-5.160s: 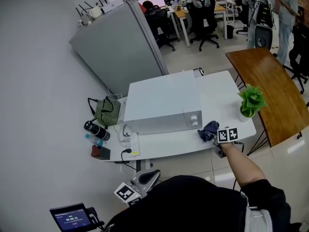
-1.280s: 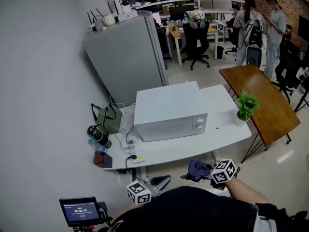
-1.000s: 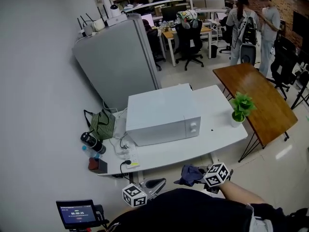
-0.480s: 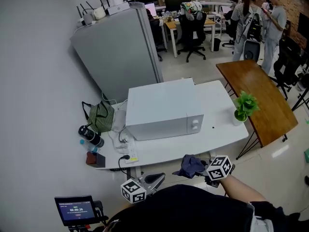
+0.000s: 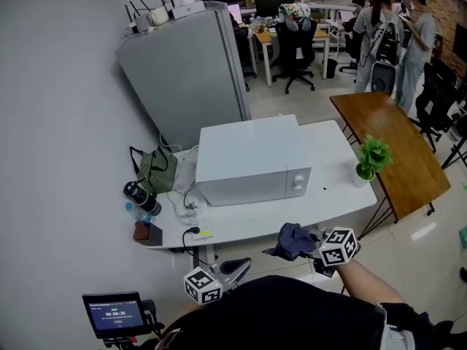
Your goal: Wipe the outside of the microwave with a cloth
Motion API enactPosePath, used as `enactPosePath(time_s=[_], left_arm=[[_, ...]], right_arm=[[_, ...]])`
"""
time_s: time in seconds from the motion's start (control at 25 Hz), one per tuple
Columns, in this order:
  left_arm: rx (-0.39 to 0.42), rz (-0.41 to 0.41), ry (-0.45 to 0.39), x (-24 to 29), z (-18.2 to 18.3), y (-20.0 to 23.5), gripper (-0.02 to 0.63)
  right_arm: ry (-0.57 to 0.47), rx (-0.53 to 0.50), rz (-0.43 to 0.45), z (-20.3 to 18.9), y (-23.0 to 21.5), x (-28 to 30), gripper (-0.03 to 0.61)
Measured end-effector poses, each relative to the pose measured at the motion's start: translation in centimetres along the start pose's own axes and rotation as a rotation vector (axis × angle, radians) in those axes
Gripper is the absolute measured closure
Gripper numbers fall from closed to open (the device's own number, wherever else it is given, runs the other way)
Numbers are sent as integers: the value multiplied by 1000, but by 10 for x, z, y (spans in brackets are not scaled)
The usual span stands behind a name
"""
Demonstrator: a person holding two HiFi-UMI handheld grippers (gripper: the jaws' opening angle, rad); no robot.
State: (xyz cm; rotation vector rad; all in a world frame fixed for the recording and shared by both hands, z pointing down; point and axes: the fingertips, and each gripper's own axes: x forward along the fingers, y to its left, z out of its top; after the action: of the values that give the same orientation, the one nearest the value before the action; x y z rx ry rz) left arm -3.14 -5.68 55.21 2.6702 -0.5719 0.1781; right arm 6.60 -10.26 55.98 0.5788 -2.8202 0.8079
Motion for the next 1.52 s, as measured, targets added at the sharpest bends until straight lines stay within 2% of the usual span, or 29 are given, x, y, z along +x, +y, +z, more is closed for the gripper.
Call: enactPosePath(time_s=[0.28,0.48,0.72,0.8,0.88,1.0,1.08,1.16,1.28,1.36,1.48,1.52], left_arm=[[6,-21,-22,-16,-18,-25,611],[39,-35,-50,-26,-12,-33,611],[66,-50,-66,-32,-11,-38,611],[71,-49,-99,-35,-4,-36,611],[56,-53,-169,-41,11,-31,611],[28,-58,-274,-52,36,-30,611],[19,-59,-294,-57,46,-44,611],[24,-71,-274,-53,42,-53,611],[90,-91,-233,-46,32,-60,611],[163,-103,-235,-48,43,-73,611],[377,-126,-225,-52,72,-97,609],[469,-143,-215,-52,78,-105,542]], right_arm=[[-48,-6,-21,-12,25,-11,523],[-57,-4,-44,-23,36,-18,523],[-150,8,-66,-1,47,-31,523],[-208,34,-57,10,48,-39,523],[-260,53,-54,19,47,-47,523],[-282,41,-71,29,46,-60,523],[-275,27,-79,32,55,-70,523],[-261,18,-75,31,60,-71,523],[-221,0,-37,25,72,-63,523],[-184,-9,17,25,89,-61,523],[-131,19,167,42,117,-54,523],[-115,51,232,48,128,-51,522]])
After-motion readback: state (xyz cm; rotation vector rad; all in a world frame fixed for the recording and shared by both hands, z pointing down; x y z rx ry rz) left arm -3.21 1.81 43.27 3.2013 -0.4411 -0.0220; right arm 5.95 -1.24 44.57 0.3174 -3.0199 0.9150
